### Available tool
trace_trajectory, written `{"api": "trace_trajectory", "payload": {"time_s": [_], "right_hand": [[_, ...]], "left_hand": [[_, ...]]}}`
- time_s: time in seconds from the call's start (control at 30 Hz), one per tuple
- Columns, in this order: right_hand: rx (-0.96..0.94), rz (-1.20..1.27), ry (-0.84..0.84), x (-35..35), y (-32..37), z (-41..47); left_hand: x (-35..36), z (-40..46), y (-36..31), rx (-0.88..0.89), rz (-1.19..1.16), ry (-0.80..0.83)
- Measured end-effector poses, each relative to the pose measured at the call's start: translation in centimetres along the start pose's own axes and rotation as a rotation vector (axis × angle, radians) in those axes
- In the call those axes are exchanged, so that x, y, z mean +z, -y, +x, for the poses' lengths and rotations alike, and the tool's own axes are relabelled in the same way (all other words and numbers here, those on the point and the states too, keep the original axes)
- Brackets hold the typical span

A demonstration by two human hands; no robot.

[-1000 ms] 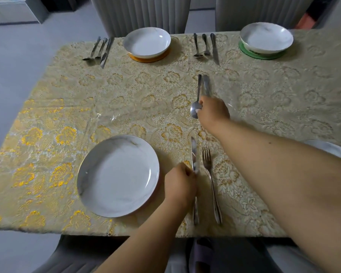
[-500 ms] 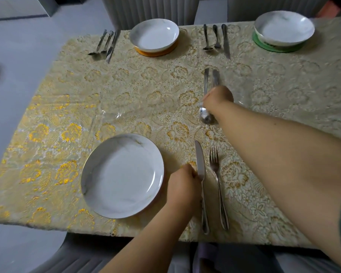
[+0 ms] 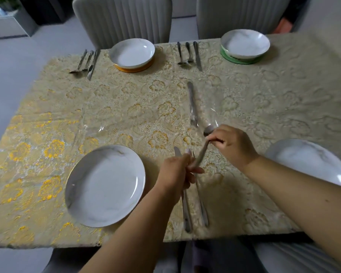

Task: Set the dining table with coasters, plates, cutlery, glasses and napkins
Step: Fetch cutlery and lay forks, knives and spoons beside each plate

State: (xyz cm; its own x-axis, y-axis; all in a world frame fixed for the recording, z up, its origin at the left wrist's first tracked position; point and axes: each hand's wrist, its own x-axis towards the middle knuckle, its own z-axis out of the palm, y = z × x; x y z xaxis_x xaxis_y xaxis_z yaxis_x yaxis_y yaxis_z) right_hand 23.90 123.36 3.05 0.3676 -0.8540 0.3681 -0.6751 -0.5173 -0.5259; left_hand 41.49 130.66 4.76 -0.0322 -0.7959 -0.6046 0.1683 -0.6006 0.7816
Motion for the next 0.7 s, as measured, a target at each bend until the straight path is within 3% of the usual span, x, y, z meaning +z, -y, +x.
{"api": "trace_trajectory", "payload": {"time_s": [0.13,0.23,0.33,0.43,0.53,0.7], "right_hand": [[-0.219,-0.102,0.071,0.2,-1.0,-2.3],[-0.203,-0.069,0.078,0.6,-1.1,-3.6],[0.079,0.008,0.051,1.2,-1.2,-4.9],[0.368,0.054,0.136,1.6,-0.6,-5.4],[0.492,0.109,0.213,1.6,0.5,-5.1],[0.719,0.112,0.200,1.2,1.6,-4.5]], "left_hand": [[1.9,-1.1,0.9,-0.148,-0.070,0.174],[2.7,-1.4,2.5,-0.125,0.058,0.116],[3.4,-1.2,4.7,-0.097,0.286,0.042],[3.8,-0.9,6.3,-0.054,0.471,-0.023],[4.0,-0.7,6.6,-0.016,0.568,-0.047],[4.1,-0.6,6.2,0.049,0.658,-0.059]]}}
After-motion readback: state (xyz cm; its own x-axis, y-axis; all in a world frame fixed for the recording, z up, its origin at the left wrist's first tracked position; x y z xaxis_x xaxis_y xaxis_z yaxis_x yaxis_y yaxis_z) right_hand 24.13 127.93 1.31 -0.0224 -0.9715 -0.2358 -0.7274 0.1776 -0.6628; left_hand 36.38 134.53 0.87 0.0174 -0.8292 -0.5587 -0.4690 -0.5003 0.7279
